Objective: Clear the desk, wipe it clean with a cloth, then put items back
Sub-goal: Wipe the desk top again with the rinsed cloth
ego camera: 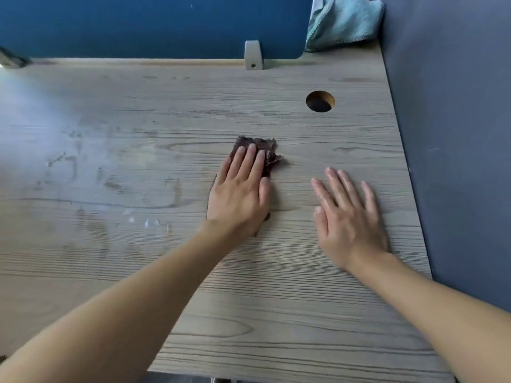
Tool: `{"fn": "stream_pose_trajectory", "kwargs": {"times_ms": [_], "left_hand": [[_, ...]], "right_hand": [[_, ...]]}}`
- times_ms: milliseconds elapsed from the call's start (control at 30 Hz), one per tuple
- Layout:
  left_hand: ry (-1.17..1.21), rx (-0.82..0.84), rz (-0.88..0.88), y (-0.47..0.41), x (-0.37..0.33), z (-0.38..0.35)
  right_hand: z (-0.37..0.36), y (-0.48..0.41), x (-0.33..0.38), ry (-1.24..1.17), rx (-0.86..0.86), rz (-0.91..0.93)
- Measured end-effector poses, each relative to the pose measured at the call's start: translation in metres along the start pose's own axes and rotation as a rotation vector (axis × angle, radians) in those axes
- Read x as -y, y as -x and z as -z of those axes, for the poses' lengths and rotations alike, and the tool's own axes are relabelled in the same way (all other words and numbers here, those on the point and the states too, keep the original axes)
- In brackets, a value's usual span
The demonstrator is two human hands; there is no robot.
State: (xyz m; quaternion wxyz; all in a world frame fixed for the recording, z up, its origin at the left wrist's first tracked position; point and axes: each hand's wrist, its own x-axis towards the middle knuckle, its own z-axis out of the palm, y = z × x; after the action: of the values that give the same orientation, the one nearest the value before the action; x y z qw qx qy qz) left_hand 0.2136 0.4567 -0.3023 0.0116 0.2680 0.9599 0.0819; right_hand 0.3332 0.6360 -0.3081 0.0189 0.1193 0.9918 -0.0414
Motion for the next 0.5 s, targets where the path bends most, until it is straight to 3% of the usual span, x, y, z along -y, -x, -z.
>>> {"fn": "stream_pose_trajectory", "kwargs": {"times_ms": [167,233,300,400,433,500], "left_hand": [[-0.003,0.123,-0.516,0.118,-0.024,0.008],[0.001,0.195,-0.670,0.112,-0.007,0.011],[-0.014,0.150,-0.537,0.077,0.006,0.009],[-0.011,0.026,-0.005,0.026,0.018,0.008],[-0.016,0.016,0.065,0.024,0.015,0.005],[-0.016,-0.007,-0.004,0.047,-0.002,0.002]], "right_hand": [[0.001,0.000,0.002,0.006,-0.005,0.000],[0.002,0.001,0.002,0.012,0.004,0.001],[0.003,0.000,0.002,-0.003,0.005,0.006],[0.004,0.002,0.002,-0.003,0.026,0.010],[0.004,0.002,0.002,0.000,0.028,0.008],[0.003,0.000,0.001,0.003,0.024,0.007]]}}
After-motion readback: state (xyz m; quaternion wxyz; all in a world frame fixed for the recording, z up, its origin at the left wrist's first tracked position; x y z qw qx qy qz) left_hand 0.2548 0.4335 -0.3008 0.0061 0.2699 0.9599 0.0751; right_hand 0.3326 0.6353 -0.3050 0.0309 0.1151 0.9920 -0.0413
